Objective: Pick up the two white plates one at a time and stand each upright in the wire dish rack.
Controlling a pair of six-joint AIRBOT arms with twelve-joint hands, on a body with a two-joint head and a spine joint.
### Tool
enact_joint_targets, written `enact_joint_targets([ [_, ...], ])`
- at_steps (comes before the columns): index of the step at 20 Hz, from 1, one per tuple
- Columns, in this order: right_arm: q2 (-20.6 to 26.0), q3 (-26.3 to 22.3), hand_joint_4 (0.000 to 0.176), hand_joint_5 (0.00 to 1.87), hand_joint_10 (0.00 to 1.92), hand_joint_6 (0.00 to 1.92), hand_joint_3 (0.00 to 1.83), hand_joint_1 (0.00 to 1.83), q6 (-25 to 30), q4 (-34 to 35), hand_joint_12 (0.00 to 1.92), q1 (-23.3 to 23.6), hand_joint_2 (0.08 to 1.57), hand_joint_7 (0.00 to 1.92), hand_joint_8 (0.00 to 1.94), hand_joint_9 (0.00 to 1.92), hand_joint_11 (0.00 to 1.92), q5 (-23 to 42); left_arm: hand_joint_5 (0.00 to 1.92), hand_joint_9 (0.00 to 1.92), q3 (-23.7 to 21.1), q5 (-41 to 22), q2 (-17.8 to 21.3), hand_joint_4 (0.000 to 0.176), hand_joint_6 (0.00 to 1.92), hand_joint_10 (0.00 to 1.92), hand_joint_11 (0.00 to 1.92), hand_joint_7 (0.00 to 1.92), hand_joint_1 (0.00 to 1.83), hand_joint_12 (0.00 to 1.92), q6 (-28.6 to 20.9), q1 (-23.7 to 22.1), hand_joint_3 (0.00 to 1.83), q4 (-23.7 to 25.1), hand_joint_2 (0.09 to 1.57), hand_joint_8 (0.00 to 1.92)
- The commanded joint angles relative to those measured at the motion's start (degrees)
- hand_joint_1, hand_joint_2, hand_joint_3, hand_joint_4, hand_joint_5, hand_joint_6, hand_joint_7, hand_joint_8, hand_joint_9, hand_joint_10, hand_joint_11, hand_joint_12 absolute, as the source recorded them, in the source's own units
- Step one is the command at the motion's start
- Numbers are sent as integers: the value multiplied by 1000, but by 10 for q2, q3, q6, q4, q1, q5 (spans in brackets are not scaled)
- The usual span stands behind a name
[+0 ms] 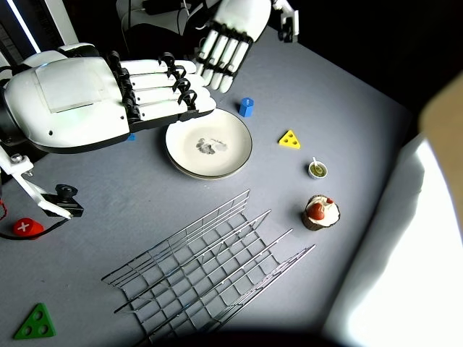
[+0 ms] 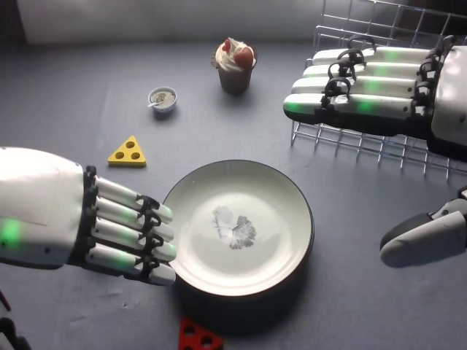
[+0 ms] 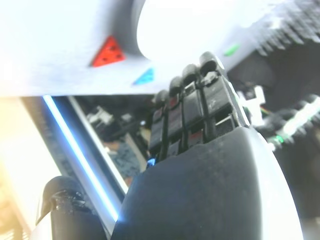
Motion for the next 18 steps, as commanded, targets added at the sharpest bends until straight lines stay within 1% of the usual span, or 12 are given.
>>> enact_joint_targets([
  [1,3,-3,0,69,3,1,4,0,5,29,9,4,897,90,1,101,79,66,124,139,2,-12,-3,0,1,0,157,142,76,7,-1,0,0,-45,851,0],
  [5,3,-5,0,90,6,8,4,0,31,20,10,4,902,103,8,113,88,73,145,166,17,15,-19,0,8,11,166,168,83,9,-1,7,0,-57,850,11],
  [9,3,-8,0,95,4,5,7,0,33,16,11,4,915,111,6,115,97,78,128,154,46,21,-35,0,1,2,154,153,54,3,-1,3,2,-90,855,1],
  [13,2,-8,0,106,7,6,5,0,52,16,16,4,917,125,7,131,116,79,130,154,70,18,-52,0,2,1,161,150,43,6,-1,4,0,-101,853,0],
  [18,1,-7,0,90,0,4,1,0,58,21,9,6,913,110,1,119,105,79,141,157,71,11,-61,0,4,2,171,157,42,9,-1,18,2,-104,858,3],
])
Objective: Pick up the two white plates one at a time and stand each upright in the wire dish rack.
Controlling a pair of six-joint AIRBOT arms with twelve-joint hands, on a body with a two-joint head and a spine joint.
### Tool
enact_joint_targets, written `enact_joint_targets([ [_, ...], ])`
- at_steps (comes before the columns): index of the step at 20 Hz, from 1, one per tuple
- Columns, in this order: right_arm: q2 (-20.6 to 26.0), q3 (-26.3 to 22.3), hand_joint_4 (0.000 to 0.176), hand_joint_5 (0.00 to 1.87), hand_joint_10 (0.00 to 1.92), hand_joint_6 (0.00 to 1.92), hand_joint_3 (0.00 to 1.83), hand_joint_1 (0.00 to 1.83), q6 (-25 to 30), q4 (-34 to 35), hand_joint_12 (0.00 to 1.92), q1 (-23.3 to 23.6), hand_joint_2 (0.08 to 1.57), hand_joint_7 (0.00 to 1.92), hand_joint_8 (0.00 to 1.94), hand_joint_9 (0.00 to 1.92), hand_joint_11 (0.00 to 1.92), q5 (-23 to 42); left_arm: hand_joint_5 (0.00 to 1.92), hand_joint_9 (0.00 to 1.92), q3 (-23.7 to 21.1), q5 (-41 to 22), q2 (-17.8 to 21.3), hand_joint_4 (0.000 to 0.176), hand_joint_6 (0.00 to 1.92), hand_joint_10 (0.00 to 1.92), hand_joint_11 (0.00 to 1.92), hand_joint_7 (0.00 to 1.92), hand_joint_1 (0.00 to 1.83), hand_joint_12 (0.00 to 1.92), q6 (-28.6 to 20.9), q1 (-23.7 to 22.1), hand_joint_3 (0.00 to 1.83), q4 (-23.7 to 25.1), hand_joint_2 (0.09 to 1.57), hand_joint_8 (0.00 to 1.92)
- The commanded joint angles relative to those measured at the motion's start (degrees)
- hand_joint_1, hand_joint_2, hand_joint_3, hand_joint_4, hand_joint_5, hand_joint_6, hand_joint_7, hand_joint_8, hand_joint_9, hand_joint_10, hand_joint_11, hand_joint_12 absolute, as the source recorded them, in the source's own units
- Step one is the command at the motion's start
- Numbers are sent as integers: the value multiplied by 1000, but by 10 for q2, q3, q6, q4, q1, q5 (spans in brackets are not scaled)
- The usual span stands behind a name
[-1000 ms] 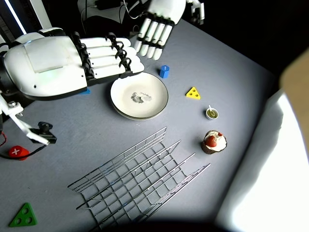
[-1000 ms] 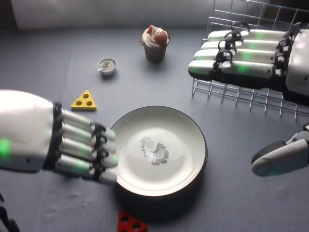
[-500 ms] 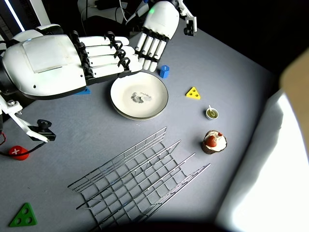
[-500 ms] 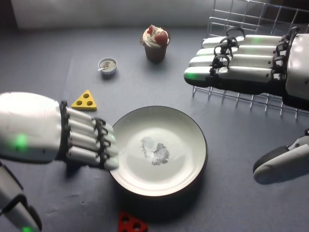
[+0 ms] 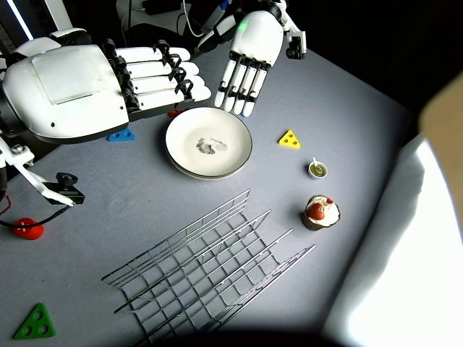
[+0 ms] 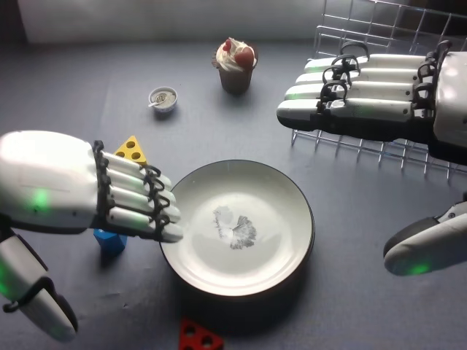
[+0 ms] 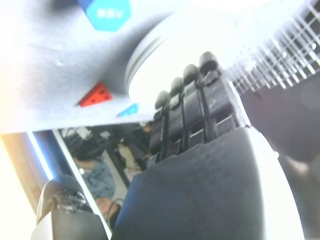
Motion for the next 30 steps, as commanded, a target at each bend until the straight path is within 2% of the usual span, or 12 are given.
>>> enact_joint_targets([
  [1,1,-1,0,102,7,8,1,0,5,33,10,7,913,132,9,137,111,61,149,162,-2,-27,-2,0,5,3,160,167,50,3,-1,1,0,-38,855,5],
  [6,1,0,0,122,11,9,2,0,1,26,17,10,919,158,11,161,135,47,151,171,-2,-18,-12,0,4,5,171,175,49,7,-1,17,0,-50,852,6],
  [10,1,1,0,26,0,0,8,0,1,22,2,11,938,45,0,62,62,52,147,157,3,-7,-25,0,4,1,169,169,36,4,-1,20,0,-58,854,2],
  [14,1,1,0,6,0,0,6,0,2,15,0,10,946,23,0,25,23,56,137,141,10,0,-36,0,1,1,135,155,48,1,-1,21,3,-64,862,0],
  [18,0,0,0,82,9,7,1,0,0,11,19,10,949,84,8,84,79,55,164,173,21,-2,-41,0,10,11,149,191,69,9,-1,27,0,-68,858,12],
  [23,-1,0,0,54,0,0,1,0,-6,11,4,9,948,60,0,63,51,54,145,167,27,-6,-46,0,0,1,141,173,51,4,-1,47,0,-74,856,0],
  [30,-1,3,0,75,11,3,0,0,-13,6,21,9,935,105,10,110,103,53,141,155,5,-1,-50,0,0,0,127,156,79,0,-1,60,2,-73,864,0],
])
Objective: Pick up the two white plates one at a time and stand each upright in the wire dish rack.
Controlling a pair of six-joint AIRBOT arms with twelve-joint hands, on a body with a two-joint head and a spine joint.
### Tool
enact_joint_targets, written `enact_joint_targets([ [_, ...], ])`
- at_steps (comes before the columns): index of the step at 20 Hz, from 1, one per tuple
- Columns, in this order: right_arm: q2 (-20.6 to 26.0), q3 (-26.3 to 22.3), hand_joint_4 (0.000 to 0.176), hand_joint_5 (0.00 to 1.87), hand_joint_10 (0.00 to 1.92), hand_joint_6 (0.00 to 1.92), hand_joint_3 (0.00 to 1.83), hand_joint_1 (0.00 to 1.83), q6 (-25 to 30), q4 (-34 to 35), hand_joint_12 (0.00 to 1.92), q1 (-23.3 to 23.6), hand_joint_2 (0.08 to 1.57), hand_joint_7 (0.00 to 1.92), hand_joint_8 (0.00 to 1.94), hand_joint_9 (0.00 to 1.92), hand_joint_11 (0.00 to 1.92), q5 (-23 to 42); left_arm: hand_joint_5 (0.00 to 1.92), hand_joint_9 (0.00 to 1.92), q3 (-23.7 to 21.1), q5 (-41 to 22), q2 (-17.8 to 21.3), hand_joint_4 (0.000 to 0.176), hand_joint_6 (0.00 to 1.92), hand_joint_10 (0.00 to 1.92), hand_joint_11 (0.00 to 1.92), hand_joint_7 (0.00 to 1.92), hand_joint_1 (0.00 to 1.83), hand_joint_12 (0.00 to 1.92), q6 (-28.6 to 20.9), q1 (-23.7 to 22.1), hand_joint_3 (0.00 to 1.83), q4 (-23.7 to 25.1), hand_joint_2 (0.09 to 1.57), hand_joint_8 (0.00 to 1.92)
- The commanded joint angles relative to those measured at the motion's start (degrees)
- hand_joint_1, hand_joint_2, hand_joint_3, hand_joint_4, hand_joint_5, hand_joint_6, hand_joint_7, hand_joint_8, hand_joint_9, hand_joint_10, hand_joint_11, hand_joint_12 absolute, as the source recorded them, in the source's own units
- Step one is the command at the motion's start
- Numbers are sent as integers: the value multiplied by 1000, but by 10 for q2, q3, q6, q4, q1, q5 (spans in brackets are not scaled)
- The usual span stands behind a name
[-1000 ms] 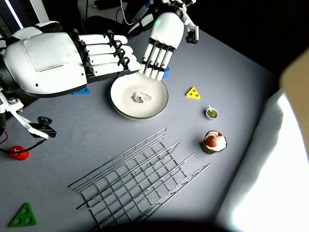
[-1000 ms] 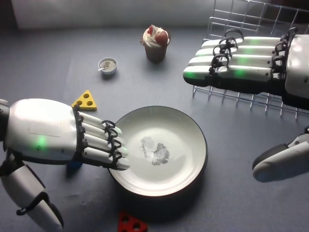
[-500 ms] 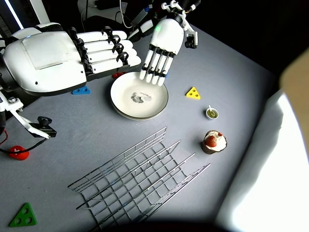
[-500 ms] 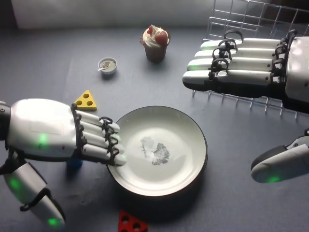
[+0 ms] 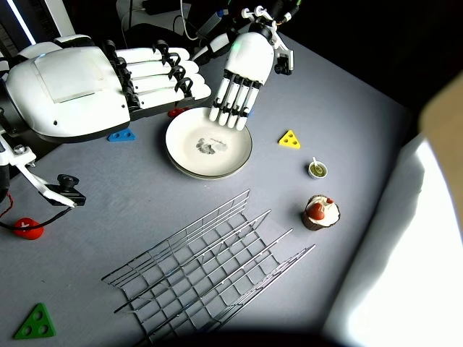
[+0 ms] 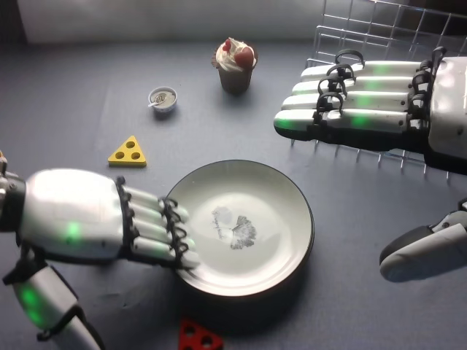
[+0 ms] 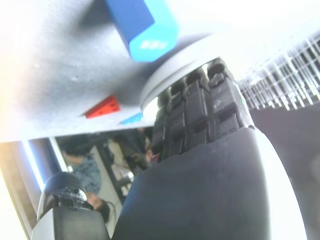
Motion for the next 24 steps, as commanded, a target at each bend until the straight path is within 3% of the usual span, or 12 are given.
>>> enact_joint_targets([
  [1,2,0,0,59,3,0,0,0,1,27,12,7,925,84,0,95,87,58,141,161,-3,-28,-2,0,4,3,133,164,80,9,-1,0,2,-28,866,4],
  [15,1,-1,0,67,2,1,3,0,-10,1,6,7,943,69,2,71,58,52,161,156,9,-1,-15,0,5,0,121,175,90,2,-1,21,0,-33,870,2],
  [24,1,-5,0,51,10,6,3,0,-33,-18,12,8,945,65,9,73,74,42,151,151,45,30,-89,0,6,8,116,174,81,6,-1,7,0,-60,870,8],
])
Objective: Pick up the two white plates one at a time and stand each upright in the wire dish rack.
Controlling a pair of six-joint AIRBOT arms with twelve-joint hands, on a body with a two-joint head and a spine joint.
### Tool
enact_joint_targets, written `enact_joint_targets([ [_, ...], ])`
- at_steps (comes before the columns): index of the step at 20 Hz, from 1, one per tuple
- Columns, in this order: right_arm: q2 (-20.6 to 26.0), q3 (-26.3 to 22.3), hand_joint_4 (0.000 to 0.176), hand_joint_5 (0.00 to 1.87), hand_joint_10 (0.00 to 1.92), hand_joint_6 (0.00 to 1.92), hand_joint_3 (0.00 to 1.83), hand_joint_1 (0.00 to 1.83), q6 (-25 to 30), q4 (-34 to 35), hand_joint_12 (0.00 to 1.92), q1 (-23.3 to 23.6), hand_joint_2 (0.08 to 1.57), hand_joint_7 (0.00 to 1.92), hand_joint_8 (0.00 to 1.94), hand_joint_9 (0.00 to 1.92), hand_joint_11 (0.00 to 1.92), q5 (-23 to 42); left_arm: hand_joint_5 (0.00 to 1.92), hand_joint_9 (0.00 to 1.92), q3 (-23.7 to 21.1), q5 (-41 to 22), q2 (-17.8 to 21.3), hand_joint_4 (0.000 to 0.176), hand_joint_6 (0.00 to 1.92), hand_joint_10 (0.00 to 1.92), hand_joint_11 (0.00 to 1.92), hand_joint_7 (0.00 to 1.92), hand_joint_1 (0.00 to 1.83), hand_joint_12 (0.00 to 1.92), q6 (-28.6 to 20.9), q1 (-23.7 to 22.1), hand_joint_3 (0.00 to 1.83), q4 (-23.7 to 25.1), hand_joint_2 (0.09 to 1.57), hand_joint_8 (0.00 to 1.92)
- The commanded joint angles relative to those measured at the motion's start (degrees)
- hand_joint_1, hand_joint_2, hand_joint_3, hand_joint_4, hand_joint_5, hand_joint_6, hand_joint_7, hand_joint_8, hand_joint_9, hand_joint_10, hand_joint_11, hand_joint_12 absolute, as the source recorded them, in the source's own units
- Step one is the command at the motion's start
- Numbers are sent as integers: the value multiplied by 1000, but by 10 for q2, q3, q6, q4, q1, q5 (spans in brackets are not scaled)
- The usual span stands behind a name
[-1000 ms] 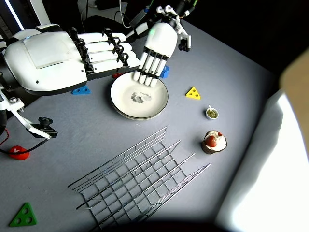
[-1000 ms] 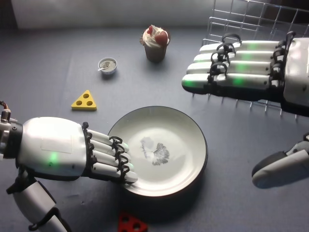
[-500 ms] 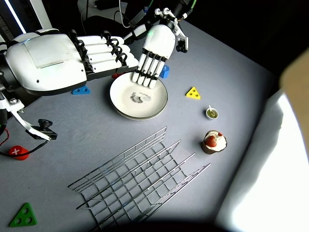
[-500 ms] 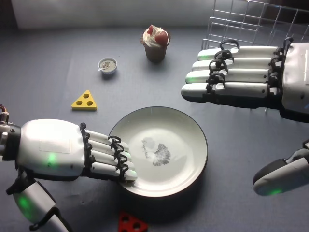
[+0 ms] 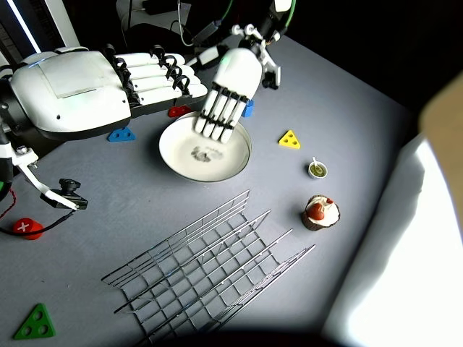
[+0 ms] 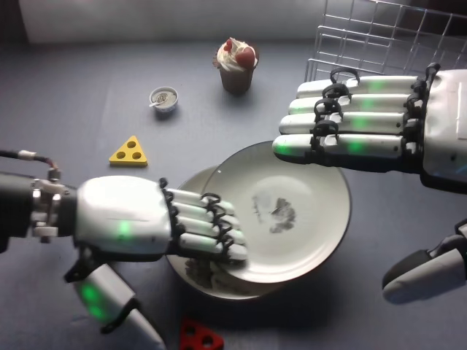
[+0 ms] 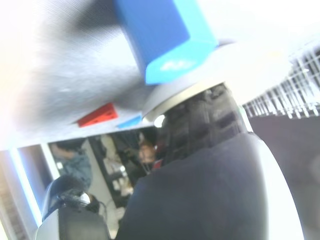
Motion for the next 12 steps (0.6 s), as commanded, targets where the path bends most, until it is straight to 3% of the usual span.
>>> enact_joint_targets([
  [1,1,-3,0,69,9,12,2,0,0,26,16,8,943,69,10,74,82,54,150,145,2,1,-9,0,5,4,108,171,94,2,-2,-2,0,-3,872,5],
  [5,0,-7,0,93,9,11,0,0,-24,7,15,8,936,92,9,92,94,35,144,141,5,3,-24,0,1,1,113,159,79,4,-2,-8,2,-2,878,3],
  [12,-1,-26,0,59,0,0,0,0,-209,-14,2,7,925,61,0,67,55,-35,133,141,6,13,-41,0,4,8,119,154,89,5,-2,-10,0,-2,874,8],
])
